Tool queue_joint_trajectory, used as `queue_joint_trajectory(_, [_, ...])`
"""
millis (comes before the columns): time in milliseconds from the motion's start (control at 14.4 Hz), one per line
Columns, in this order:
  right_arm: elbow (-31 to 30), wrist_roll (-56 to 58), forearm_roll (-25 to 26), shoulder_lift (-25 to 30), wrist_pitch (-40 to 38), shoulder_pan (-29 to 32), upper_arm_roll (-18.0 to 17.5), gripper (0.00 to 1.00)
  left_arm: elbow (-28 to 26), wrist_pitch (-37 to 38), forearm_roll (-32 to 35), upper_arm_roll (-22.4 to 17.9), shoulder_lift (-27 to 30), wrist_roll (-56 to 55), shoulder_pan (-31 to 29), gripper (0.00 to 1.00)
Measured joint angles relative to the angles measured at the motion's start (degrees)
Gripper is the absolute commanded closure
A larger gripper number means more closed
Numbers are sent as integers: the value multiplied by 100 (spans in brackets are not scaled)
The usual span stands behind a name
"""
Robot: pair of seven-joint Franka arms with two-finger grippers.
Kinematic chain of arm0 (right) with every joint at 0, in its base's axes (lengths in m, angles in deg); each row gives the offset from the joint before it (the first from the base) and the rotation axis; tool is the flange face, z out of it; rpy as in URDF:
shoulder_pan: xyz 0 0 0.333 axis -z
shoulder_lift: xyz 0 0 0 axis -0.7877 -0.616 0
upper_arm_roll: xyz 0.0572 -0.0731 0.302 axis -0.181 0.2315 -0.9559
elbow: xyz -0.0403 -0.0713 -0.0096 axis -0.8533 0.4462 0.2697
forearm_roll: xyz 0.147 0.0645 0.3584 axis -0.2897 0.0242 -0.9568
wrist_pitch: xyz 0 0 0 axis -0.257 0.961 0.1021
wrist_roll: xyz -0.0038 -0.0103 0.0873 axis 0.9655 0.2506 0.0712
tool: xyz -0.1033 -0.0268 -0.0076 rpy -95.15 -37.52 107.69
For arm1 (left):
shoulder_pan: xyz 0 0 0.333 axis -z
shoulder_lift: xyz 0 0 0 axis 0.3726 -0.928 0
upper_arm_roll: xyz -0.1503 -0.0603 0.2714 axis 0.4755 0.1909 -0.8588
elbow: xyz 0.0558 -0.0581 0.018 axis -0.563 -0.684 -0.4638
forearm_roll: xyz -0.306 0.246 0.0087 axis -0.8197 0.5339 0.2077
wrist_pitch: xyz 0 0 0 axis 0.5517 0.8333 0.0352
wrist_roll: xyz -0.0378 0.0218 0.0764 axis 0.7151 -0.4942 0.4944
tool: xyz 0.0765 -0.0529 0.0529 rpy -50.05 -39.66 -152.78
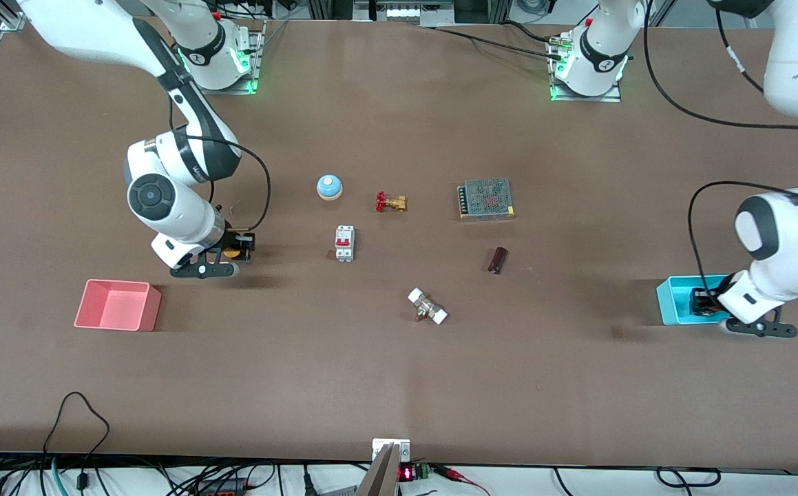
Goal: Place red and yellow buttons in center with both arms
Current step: 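Carry the yellow button with the right gripper while the left gripper carries the red button, then lower and release the yellow button while the left gripper releases the red button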
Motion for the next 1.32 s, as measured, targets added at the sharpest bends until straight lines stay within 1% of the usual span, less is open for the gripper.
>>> queue_joint_trajectory(208, [0,0,123,-150,161,-31,-2,73,225,1163,-1,81,491,-152,225,70])
queue_joint_trajectory(346, [0,0,134,-226,228,-46,-2,73,338,1703,-1,110,677,-630,704,70])
queue_joint_trajectory(485, [1,-22,135,-257,250,-51,-2,73,333,1931,-1,139,714,-1152,1308,70])
queue_joint_trajectory(692, [2,-215,135,-263,261,-98,-4,73,159,1982,-1,201,637,-1650,1938,72])
queue_joint_trajectory(831, [5,-278,135,-263,271,-167,-5,73,-99,1740,0,219,550,-2058,2226,72])
queue_joint_trajectory(1038, [6,-322,135,-263,278,-192,-5,72,-819,838,0,228,504,-2679,2515,72])
queue_joint_trajectory(1246, [6,-328,135,-268,295,-192,-4,68,-1446,-25,0,236,513,-3214,2700,72])
queue_joint_trajectory(1315, [6,-328,135,-281,295,-193,-4,65,-1667,-394,0,237,515,-3339,2742,72])
